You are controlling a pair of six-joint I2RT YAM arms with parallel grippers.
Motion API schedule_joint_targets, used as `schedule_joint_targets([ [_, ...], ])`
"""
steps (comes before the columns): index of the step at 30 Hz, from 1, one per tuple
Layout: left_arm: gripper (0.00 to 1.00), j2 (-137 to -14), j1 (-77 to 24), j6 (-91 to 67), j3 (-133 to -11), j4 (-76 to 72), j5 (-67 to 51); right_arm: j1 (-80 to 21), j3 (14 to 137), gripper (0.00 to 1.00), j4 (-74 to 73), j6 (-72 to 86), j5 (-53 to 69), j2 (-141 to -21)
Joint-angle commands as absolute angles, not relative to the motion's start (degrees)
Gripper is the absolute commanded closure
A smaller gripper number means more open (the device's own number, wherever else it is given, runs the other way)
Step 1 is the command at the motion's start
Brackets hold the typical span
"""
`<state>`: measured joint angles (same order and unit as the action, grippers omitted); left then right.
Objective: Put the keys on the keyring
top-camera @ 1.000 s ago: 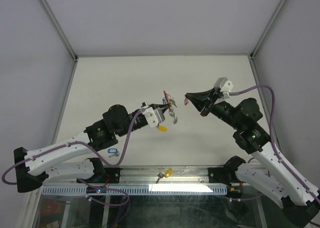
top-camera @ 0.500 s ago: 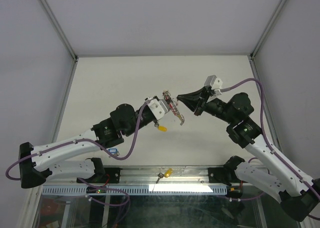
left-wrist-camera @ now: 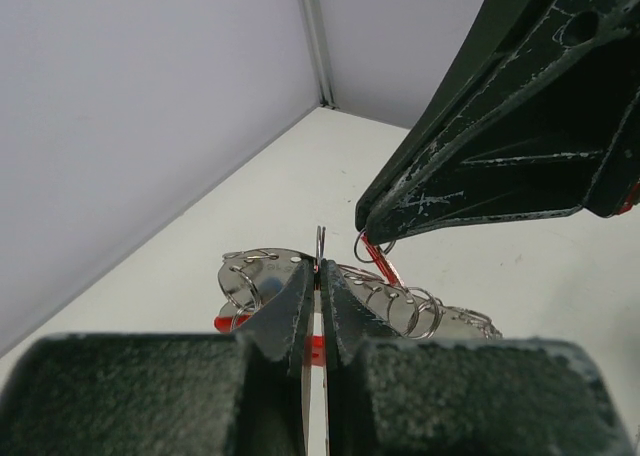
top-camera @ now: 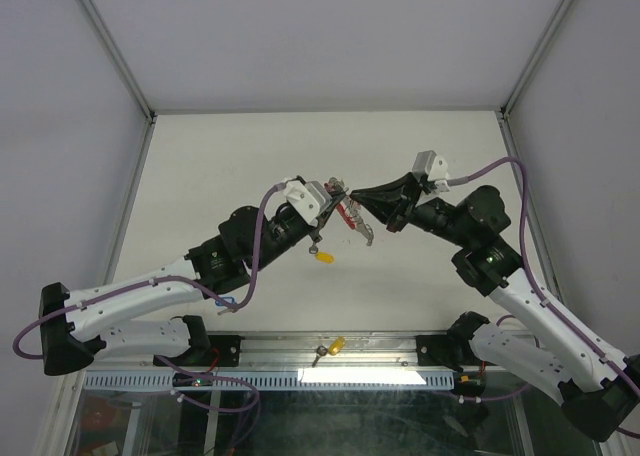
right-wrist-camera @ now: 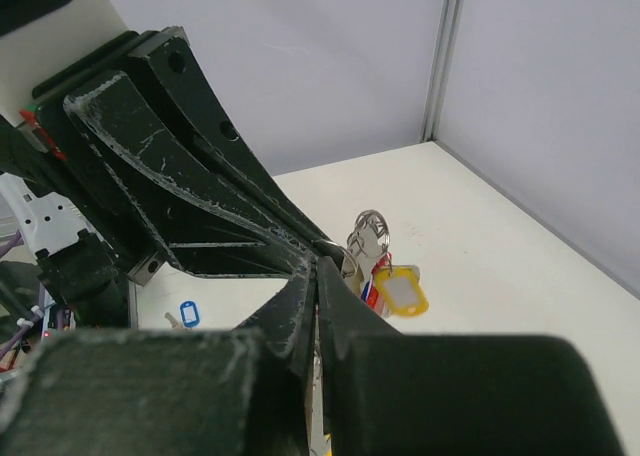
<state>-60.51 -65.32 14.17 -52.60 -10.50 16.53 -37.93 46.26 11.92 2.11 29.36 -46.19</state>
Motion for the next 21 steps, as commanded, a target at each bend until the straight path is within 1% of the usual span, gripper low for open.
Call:
schedule_joint_targets([
  [1,1.0,-60.47,-65.83,12.39,-56.06,-15.38,17.45,-38.38,47.15,1.0,17.76,3.89,29.46,-45.77],
  [21,1.0,-61.17,-65.79,12.39,-56.45,-14.77,15.96,-39.05,47.44,1.0,19.63,4.53,27.32,-46.82],
])
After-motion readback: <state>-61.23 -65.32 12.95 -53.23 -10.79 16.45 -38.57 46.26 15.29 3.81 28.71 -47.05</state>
